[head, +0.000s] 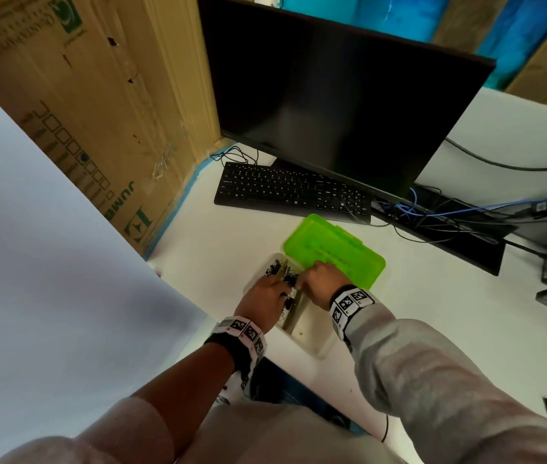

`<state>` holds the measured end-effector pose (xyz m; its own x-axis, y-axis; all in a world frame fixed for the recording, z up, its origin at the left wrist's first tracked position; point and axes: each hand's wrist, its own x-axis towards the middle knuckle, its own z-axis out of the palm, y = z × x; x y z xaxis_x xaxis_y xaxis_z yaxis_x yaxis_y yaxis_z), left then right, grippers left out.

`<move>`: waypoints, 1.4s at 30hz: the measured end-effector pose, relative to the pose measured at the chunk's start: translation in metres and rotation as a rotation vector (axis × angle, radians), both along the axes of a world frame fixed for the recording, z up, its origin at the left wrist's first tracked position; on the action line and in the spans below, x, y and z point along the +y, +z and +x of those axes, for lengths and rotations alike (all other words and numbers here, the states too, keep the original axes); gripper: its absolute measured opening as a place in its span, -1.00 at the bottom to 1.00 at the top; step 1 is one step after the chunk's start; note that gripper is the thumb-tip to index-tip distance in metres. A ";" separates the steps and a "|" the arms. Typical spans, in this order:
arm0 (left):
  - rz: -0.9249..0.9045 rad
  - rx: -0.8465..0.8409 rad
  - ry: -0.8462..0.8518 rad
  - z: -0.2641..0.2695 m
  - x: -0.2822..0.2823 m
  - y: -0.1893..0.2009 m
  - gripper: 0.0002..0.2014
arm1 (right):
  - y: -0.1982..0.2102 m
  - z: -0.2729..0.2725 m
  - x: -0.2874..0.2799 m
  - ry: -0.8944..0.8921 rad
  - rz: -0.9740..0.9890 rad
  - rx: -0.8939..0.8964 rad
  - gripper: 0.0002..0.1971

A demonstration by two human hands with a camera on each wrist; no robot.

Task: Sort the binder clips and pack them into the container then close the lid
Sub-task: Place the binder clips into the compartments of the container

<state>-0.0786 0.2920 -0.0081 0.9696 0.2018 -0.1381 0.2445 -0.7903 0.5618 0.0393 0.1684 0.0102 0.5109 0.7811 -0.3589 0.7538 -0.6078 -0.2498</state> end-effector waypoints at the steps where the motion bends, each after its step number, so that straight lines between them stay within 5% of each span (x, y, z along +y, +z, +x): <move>1: -0.003 0.001 0.010 -0.001 0.002 -0.001 -0.76 | -0.001 0.000 0.001 0.012 -0.030 -0.003 -0.72; 12: -0.069 0.039 0.077 -0.012 0.014 -0.006 -0.83 | 0.007 -0.011 0.028 0.232 -0.223 -0.186 -0.82; 22: -0.095 0.164 0.047 -0.016 0.009 -0.013 -0.79 | 0.010 -0.012 0.031 0.235 -0.214 -0.175 -0.91; 28: -0.098 0.077 0.063 -0.018 0.010 -0.015 -0.81 | 0.011 -0.014 0.034 0.236 -0.213 -0.183 -0.87; 36: -0.095 -0.024 0.192 -0.026 0.019 -0.013 -0.37 | 0.013 -0.013 0.033 0.247 -0.199 -0.203 -0.87; 42: -0.149 0.012 0.231 -0.024 0.016 -0.011 -0.30 | 0.015 -0.015 0.040 0.256 -0.230 -0.182 -0.85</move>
